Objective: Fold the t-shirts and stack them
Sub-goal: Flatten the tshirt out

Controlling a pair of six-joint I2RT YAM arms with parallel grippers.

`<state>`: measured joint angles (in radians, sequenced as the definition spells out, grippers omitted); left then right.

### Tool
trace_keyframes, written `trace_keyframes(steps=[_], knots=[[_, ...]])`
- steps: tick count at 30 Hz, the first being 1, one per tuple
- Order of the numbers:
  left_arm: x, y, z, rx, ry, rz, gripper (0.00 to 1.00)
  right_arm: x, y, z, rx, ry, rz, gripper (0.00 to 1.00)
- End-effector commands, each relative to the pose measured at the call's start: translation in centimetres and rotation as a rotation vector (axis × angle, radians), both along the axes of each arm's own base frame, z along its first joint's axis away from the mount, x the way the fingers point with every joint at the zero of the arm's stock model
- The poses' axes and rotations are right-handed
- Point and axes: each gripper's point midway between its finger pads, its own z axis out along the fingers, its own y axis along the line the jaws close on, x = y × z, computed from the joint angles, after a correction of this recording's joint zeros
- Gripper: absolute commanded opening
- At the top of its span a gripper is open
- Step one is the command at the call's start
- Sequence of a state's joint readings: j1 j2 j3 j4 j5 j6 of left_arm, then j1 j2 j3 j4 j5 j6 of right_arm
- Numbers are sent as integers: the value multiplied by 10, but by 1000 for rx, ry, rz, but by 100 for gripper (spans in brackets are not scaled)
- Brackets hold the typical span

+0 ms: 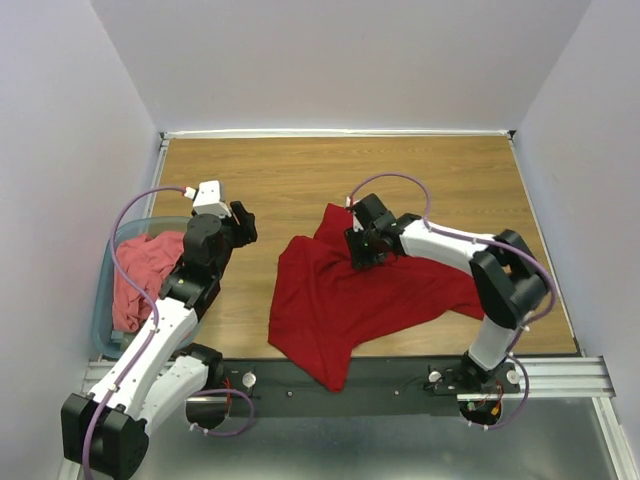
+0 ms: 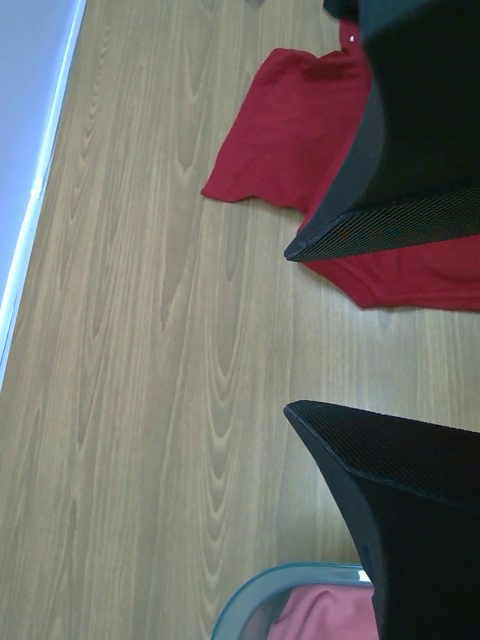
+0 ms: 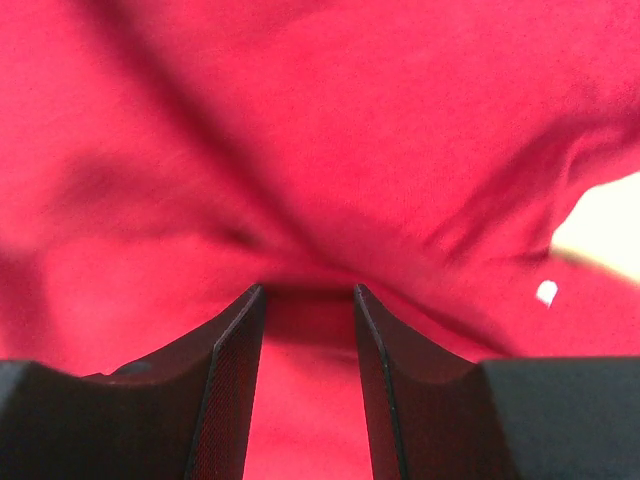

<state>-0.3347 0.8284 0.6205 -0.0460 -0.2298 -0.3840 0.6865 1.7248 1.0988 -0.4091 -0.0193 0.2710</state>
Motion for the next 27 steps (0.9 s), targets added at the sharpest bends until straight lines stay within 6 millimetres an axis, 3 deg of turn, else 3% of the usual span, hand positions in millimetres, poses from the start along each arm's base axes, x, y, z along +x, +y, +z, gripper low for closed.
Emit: trace_keyframes(steps=[1, 6, 7, 9, 10, 11, 12, 13, 15, 17, 18, 20, 26, 27], knots=[[3, 2, 4, 16, -17, 3, 66, 43, -4, -18, -43, -65, -69, 48], [3, 6, 1, 23, -9, 21, 66, 103, -11, -35, -132, -135, -93, 48], [3, 6, -1, 24, -3, 24, 66, 127, -6, -39, -152, -163, -78, 48], [6, 6, -4, 27, 13, 28, 66, 160, -13, -40, -182, -208, -100, 49], [6, 5, -4, 27, 15, 26, 66, 189, -6, -39, -183, -248, -99, 49], [7, 6, -6, 27, 24, 27, 66, 206, -5, -20, -168, -295, -115, 49], [8, 6, -8, 28, 31, 29, 66, 222, -12, -30, -188, -298, -137, 49], [8, 6, -9, 30, 36, 30, 66, 231, -12, -24, -195, -315, -136, 49], [8, 10, -8, 32, 35, 45, 66, 248, 2, 7, -142, -365, -121, 50], [7, 13, -8, 35, 34, 64, 66, 239, 13, 22, -67, -348, -108, 53], [6, 16, -6, 31, 28, 74, 66, 227, 29, 45, 36, -333, -55, 55], [6, 21, -2, 24, 14, 95, 66, 193, 50, 63, 193, -252, 20, 60], [5, 26, 0, 4, 8, 116, 66, 120, 94, 96, 488, -128, 132, 65], [5, 27, 0, 2, 7, 118, 66, 115, 99, 98, 524, -115, 132, 65]])
